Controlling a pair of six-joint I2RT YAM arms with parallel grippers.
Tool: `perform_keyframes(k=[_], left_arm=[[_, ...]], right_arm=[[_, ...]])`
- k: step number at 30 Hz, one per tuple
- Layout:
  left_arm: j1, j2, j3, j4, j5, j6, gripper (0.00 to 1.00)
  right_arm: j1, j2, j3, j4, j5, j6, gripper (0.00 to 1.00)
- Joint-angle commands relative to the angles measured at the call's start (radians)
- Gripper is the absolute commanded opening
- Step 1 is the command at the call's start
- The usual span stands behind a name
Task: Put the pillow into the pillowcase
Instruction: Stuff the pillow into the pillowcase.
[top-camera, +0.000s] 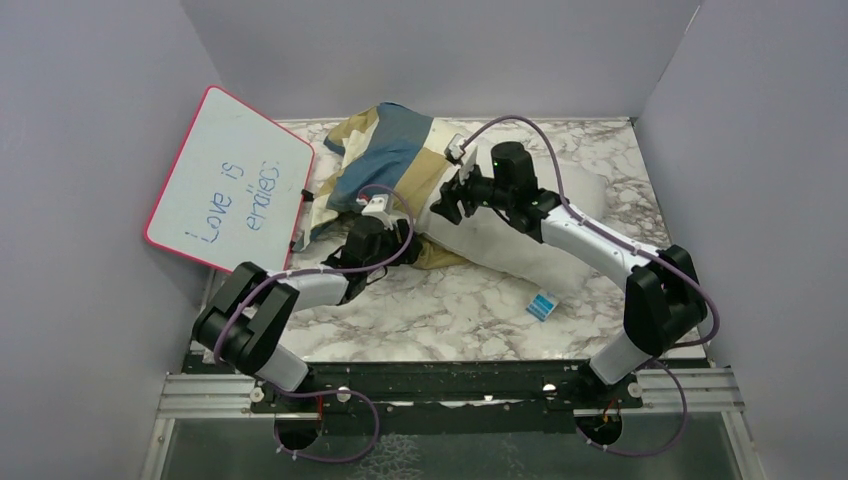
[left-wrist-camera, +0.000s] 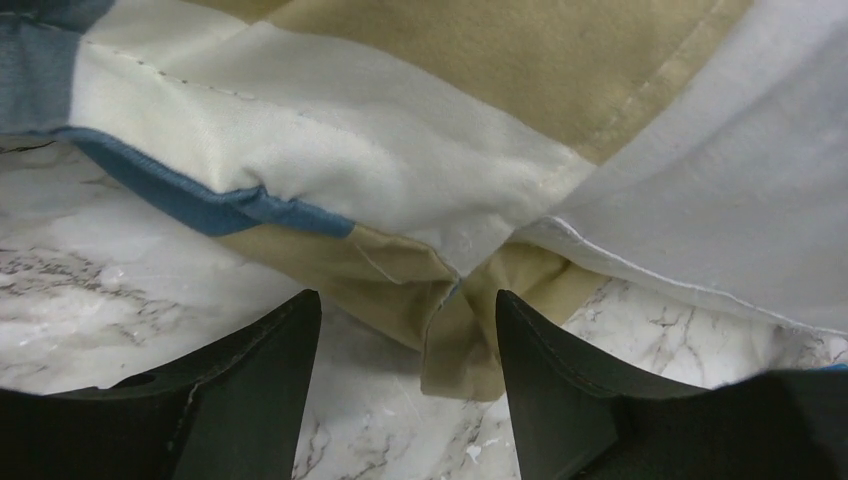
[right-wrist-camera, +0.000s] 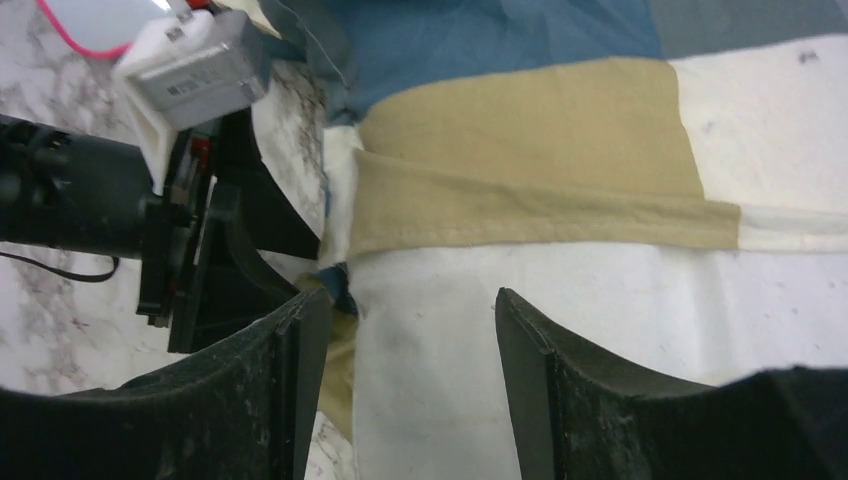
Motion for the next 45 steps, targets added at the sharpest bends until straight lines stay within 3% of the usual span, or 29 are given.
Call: perform_keyframes(k=[1, 3, 5, 12, 14, 25, 28, 31, 36, 45], left_arm=[[0.004, 0.062, 0.051, 0.108, 0.027, -0.042, 0.65], [0.004, 0.079, 0.054, 0.118, 0.029, -0.061, 0.64], [0.004, 0.085, 0.043, 0.147, 0.034, -0.075, 0.58], [0.003, 0.069, 0.033, 0.176, 0.037, -0.095, 0.09], [0.001, 0.064, 0.028, 0.182, 0.044, -0.101, 0.00], [-0.015, 0.010, 0.006, 0.226, 0.073, -0.112, 0.00], [-0.035, -0.011, -0.001, 0.245, 0.071, -0.130, 0.00], [-0.074, -0.005, -0.001, 0.261, 0.054, -0.107, 0.00], [-0.118, 0.019, -0.024, 0.341, 0.035, -0.151, 0.00], [-0.234, 0.018, -0.072, 0.381, -0.107, -0.188, 0.00]], right_arm=[[-0.010, 0.003, -0.005, -0.018, 0.039, -0.097, 0.66], [-0.009, -0.014, -0.043, 0.008, 0.015, -0.158, 0.67], [-0.009, -0.014, -0.051, -0.003, 0.009, -0.219, 0.70], [0.000, 0.003, -0.095, 0.055, -0.017, -0.288, 0.76], [0.015, 0.013, -0.111, 0.081, -0.008, -0.319, 0.77], [0.085, 0.193, -0.086, 0.290, 0.187, -0.358, 0.77], [0.095, 0.246, -0.106, 0.383, 0.222, -0.295, 0.66], [0.095, 0.266, -0.177, 0.585, 0.219, -0.180, 0.50], [0.096, 0.293, -0.271, 0.935, 0.253, 0.025, 0.01], [0.096, 0.366, -0.302, 1.149, 0.297, 0.282, 0.00]])
